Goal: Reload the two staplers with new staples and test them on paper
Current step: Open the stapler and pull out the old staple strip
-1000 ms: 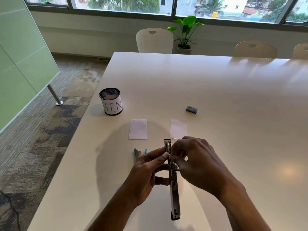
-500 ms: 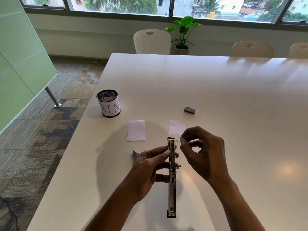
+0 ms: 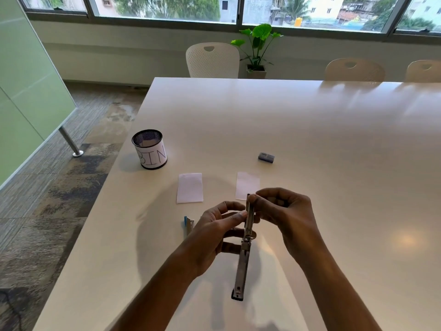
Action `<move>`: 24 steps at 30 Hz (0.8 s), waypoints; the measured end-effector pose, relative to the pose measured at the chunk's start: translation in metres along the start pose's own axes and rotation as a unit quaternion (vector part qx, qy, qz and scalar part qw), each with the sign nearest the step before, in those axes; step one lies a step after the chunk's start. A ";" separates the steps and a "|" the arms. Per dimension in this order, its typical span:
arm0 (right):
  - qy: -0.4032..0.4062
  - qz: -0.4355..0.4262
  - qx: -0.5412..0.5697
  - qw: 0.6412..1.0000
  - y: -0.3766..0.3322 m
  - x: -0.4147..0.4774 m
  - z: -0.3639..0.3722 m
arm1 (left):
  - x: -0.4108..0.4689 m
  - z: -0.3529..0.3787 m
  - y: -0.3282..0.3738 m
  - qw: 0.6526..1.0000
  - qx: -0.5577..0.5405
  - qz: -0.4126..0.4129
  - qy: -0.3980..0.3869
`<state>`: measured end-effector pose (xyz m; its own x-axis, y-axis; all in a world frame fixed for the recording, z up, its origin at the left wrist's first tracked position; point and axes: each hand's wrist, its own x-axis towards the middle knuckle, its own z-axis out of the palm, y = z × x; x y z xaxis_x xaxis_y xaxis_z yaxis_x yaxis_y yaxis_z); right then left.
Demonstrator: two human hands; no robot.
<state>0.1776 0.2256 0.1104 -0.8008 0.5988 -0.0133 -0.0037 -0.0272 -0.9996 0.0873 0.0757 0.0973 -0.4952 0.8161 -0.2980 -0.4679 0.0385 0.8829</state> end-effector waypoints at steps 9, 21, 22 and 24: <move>0.106 0.078 0.130 0.983 0.015 0.004 -0.008 | 0.007 0.003 -0.015 0.986 0.156 0.052 0.012; 0.142 -0.029 -0.029 0.989 0.051 0.006 -0.037 | 0.032 -0.001 -0.015 0.883 0.435 0.163 0.064; 0.145 -0.032 -0.045 0.988 0.054 0.006 -0.039 | 0.037 -0.002 -0.015 0.877 0.445 0.172 0.058; 0.154 -0.041 -0.080 0.984 0.059 0.006 -0.044 | 0.048 -0.003 -0.016 0.860 0.469 0.192 0.050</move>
<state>0.1990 0.2629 0.0498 -0.5817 0.8090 0.0845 0.0533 0.1416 -0.9885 0.0695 0.1123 0.0679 -0.5631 0.8212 0.0923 0.5183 0.2640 0.8134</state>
